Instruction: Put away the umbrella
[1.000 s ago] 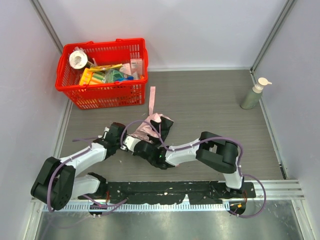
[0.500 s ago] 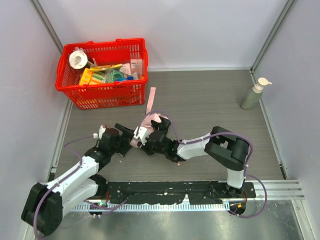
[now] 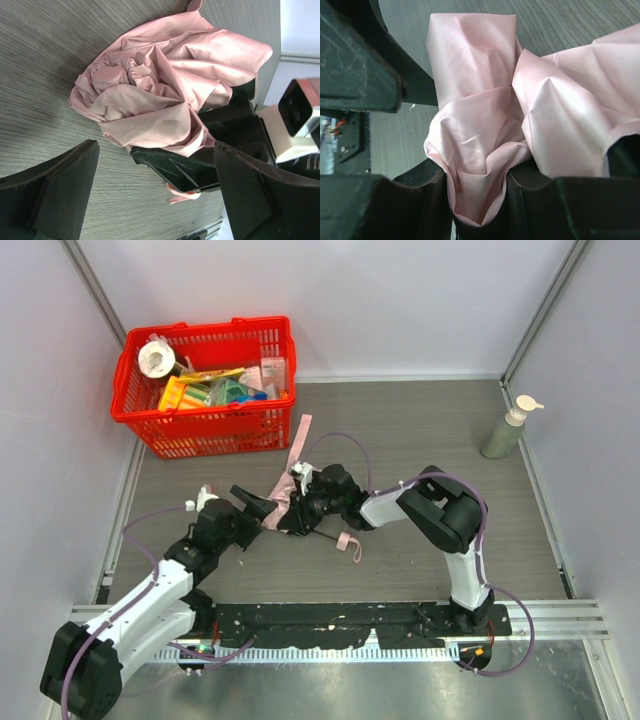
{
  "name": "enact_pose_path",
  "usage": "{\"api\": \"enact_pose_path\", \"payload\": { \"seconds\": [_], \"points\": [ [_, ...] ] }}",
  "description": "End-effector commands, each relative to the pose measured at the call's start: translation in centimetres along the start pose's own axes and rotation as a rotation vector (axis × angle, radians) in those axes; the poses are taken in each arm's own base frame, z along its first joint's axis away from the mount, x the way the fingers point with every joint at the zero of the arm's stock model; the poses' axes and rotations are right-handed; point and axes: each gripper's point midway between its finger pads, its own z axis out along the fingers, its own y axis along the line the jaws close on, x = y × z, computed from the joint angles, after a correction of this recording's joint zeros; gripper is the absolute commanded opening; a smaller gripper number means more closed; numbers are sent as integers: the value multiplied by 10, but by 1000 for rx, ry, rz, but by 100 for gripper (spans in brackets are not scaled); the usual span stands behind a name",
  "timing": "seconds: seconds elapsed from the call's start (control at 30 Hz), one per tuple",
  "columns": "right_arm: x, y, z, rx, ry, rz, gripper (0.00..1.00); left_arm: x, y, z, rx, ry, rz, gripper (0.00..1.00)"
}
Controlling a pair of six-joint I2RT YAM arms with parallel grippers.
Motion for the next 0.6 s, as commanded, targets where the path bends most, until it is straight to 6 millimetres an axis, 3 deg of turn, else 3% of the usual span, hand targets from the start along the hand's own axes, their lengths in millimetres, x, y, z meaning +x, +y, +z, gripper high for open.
{"api": "enact_pose_path", "payload": {
  "seconds": [0.0, 0.17, 0.47, 0.57],
  "points": [
    [143, -8, -34, 40, 445, 508, 1, 6, 8, 3, -44, 24, -29, 100],
    [125, -12, -32, 10, 403, 581, 1, 7, 17, 16, -135, 27, -111, 100],
    [110, -5, -24, -74, 388, 694, 1, 4, 5, 47, -96, -7, -140, 100],
    [100, -2, -23, -104, 377, 734, 1, 4, 19, 53, -147, -28, -133, 99]
  ]
}}
